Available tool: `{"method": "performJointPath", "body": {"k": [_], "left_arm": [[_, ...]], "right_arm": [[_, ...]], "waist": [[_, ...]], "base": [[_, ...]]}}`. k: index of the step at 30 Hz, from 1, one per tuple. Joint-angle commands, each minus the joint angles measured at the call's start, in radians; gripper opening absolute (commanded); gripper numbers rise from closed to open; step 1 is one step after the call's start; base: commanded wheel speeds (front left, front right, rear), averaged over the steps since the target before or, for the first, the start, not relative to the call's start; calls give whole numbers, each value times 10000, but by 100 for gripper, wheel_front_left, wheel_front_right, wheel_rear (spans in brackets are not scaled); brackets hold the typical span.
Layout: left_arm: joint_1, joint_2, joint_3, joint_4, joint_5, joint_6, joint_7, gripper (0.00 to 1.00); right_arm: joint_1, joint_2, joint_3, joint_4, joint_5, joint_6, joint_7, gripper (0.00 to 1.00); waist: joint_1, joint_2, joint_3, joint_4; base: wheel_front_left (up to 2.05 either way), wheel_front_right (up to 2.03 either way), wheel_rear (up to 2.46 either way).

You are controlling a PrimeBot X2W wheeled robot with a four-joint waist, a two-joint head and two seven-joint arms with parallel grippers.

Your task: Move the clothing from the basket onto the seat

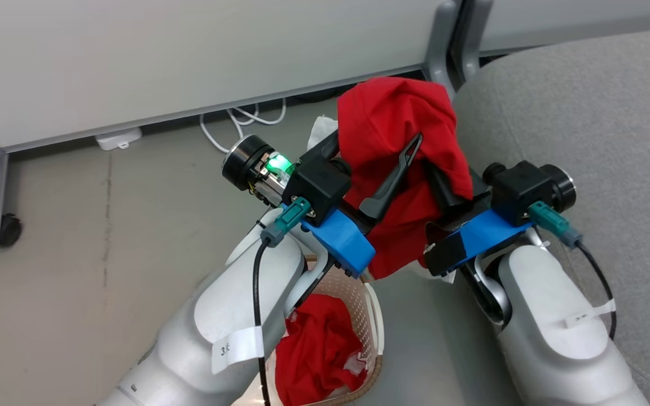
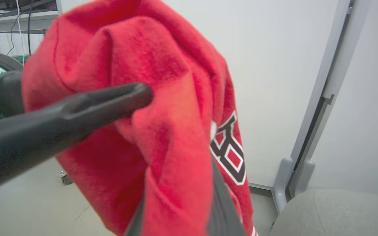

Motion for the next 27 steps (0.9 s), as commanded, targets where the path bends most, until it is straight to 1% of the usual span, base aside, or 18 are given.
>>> {"method": "performJointPath", "body": {"k": [1,4,6,13,18,27], "left_arm": [[-49,16,-30,28,34,-4,-28,100],[-139,16,-92,73,106,-29,-28,100],[-240,29,-165,149,169,-59,-28,100],[-409,17,-508,254,263,-103,-28,100],[-452,9,-814,343,272,-139,-28,100],[-306,0,-1347,415,227,-177,-28,100]], "right_arm": [[-91,-28,-110,-91,-7,5,-40,0],[-147,-84,-441,-243,-21,5,-40,0],[-225,-104,-721,-370,-26,5,-38,0],[-195,-251,-1395,-637,-82,5,-38,0],[51,-415,-1987,-896,-113,5,-38,0],[759,-729,-3289,-1456,-62,5,-40,0]], "waist": [[0,0,240,-296],[0,0,448,-615],[0,0,725,-986],[0,0,1174,-1671],[0,0,1393,-2029],[0,0,1626,-2448]], "base": [[0,0,0],[0,0,0],[0,0,0],[0,0,0],[0,0,0],[0,0,0]]}}
